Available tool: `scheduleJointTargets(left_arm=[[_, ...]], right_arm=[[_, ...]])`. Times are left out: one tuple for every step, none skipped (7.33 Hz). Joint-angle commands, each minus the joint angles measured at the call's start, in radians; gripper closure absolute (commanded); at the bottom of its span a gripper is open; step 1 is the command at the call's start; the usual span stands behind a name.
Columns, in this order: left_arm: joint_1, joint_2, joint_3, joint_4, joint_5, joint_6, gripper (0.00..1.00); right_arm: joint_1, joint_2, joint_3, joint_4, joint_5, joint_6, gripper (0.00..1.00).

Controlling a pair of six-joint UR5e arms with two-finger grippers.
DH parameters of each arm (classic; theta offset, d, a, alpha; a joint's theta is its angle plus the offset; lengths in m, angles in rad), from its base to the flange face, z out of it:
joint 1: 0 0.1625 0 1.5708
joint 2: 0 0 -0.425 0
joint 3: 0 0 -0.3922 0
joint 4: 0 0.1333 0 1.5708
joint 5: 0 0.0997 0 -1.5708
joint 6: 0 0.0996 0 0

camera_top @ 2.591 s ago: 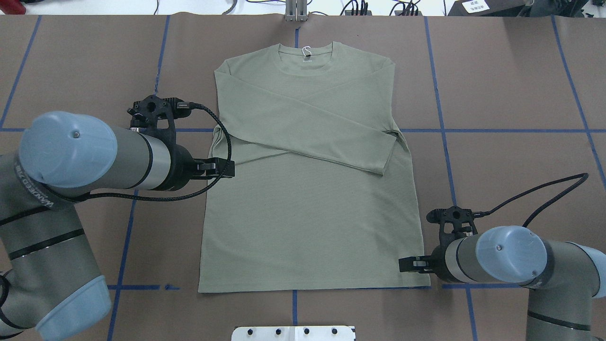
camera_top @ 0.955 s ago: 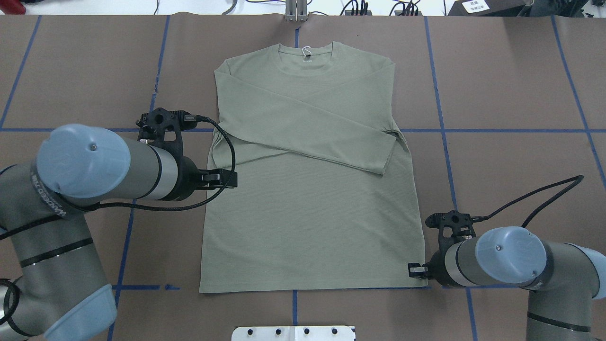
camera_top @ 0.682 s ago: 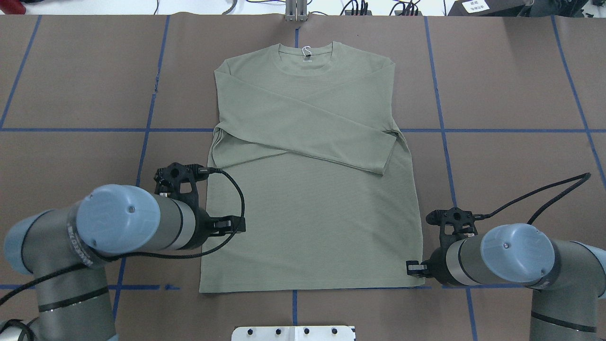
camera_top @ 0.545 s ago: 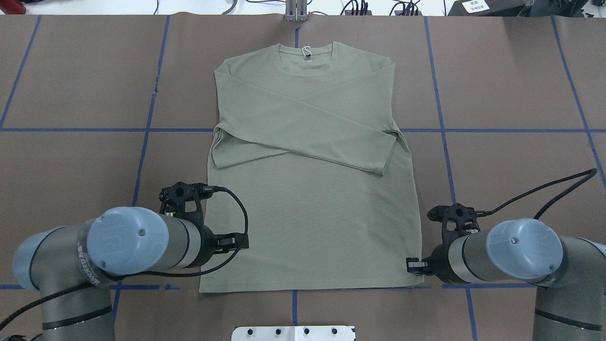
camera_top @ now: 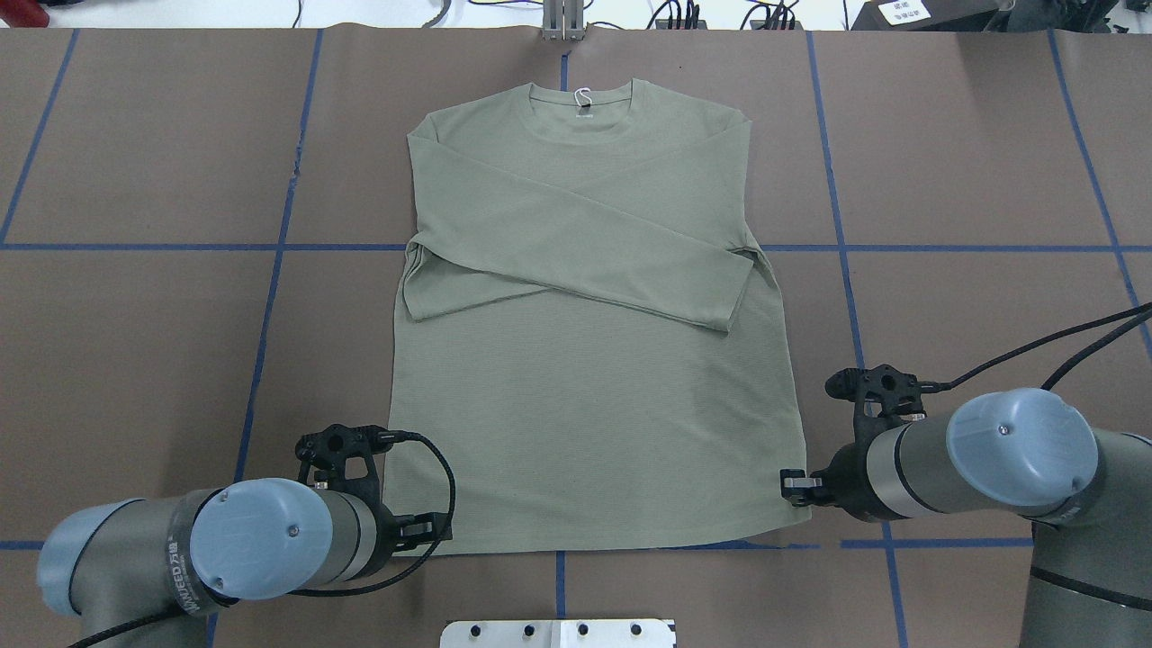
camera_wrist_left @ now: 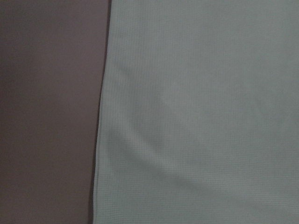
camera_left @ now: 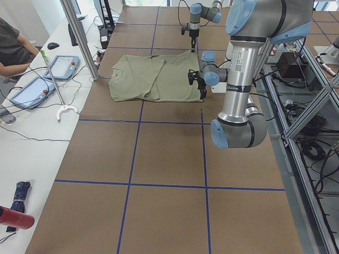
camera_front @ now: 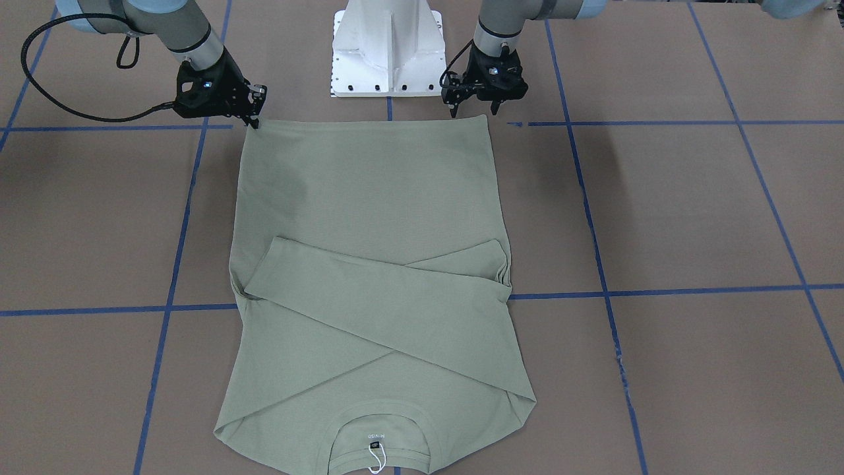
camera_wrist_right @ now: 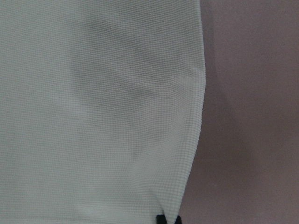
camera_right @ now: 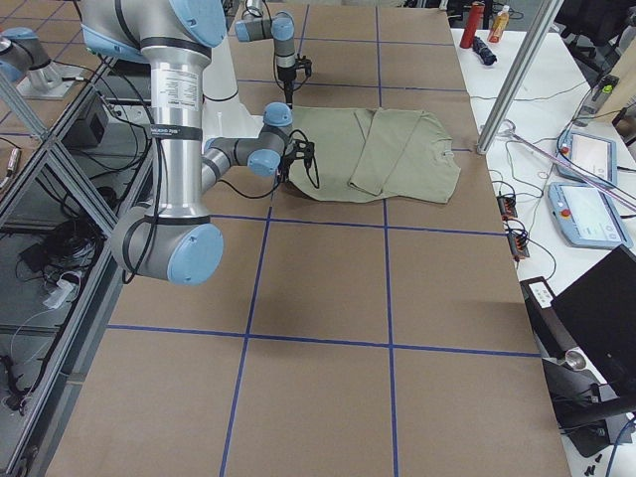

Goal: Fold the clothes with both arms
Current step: 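Grasp the hem corners nearest the robot with both grippers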

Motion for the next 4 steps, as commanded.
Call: scheduleJointTargets(left_arm=[[0.009,-0.001,0.044,0.01,0.005,-0.003,0.07],[0.01,-0.002,0.05,0.011,0.005,-0.003,0.09],[0.01,-0.002,0.05,0.012,0.005,-0.003,0.14],[0.01,-0.005,0.05,0.012,0.005,-0.003,0.2]], right_arm=[[0.007,-0.002,0.006,0.0,0.001,0.0,1.0],[0.008,-0.002,0.006,0.0,0.001,0.0,1.0],[0.008,-0.002,0.006,0.0,0.004,0.0,1.0],[0.013,-0.003,0.006,0.0,0.004,0.0,1.0]])
